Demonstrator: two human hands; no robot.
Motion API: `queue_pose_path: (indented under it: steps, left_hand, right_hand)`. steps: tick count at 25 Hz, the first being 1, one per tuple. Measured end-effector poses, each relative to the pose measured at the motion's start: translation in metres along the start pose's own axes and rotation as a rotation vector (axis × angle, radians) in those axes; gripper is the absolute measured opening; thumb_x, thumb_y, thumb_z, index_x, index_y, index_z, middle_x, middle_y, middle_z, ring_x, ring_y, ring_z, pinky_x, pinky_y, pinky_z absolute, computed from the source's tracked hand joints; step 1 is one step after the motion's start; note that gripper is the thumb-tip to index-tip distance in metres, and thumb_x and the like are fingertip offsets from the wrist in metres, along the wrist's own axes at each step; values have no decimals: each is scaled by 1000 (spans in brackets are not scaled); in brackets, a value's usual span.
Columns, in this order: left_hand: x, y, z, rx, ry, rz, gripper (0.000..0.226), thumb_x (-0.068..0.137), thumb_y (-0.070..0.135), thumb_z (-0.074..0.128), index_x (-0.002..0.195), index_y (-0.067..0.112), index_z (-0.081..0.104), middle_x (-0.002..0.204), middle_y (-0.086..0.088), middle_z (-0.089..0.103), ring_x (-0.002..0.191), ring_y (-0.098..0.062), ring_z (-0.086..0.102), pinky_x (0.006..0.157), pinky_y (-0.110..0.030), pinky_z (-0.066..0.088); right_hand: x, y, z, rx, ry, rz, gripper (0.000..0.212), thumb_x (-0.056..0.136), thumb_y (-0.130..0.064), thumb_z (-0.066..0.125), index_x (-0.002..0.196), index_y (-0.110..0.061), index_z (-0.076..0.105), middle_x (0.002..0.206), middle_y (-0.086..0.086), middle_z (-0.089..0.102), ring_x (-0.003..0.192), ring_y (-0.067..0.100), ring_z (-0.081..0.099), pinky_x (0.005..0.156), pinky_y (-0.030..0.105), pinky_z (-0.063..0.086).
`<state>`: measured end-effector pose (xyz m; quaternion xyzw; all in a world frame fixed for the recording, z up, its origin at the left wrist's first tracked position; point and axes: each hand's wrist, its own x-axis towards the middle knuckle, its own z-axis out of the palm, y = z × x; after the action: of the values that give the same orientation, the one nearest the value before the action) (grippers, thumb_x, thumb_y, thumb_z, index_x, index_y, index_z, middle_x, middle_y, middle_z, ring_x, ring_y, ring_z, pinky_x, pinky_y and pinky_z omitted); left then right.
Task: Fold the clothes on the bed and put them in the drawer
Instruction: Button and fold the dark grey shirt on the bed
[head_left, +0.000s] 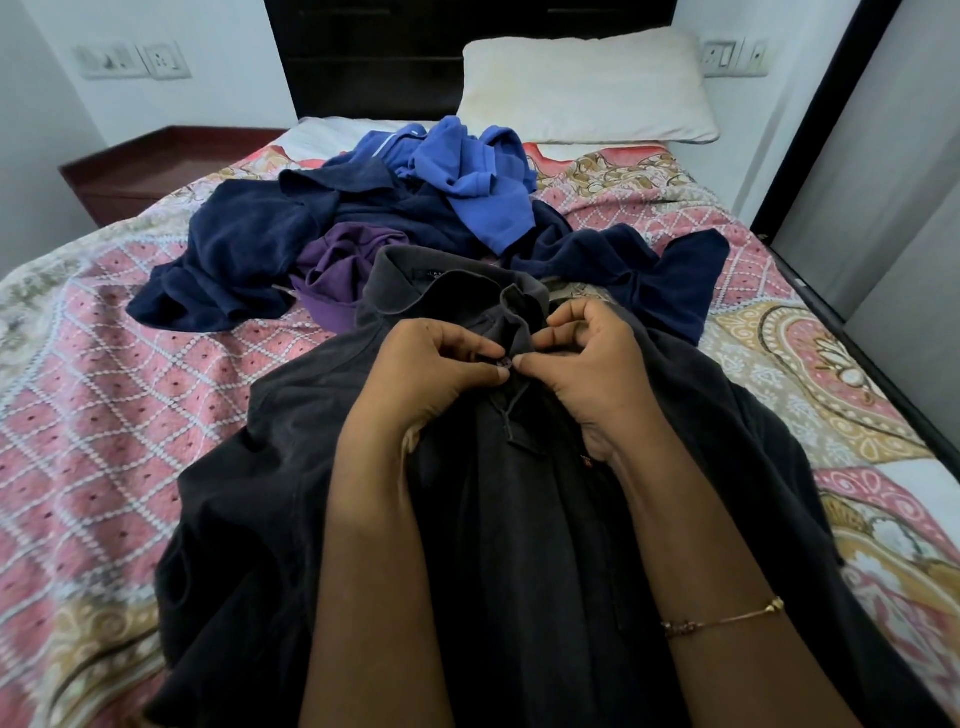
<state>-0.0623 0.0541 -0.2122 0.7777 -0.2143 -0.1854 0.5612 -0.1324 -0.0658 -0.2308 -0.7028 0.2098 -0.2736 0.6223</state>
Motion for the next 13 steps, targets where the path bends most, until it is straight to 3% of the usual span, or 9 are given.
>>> queue_pose_path:
  steps: [6,10,13]
  left_hand:
    - [1,0,1,64,-12,-6,17,71,4,78,72,19,69,71,-10,60,64,-15,52,66,-24,46]
    - [3,-3,0,132,-28,-7,17,72,5,77,73,19,68,57,2,52,43,2,43,47,-9,38]
    - [4,-6,2,63,2,16,16,72,4,76,75,16,67,65,-3,60,56,-5,53,57,-16,48]
  right_hand:
    - [-1,1,2,-6,40,-6,41,68,7,74,79,-22,46,74,-1,59,68,12,60,74,33,56]
    - [-4,1,4,-24,17,-45,38,73,5,71,82,-22,46,71,-2,60,64,9,61,68,24,55]
    - [-2,-3,1,281,-44,92,28,86,10,53,88,-17,46,76,5,62,63,14,66,61,25,58]
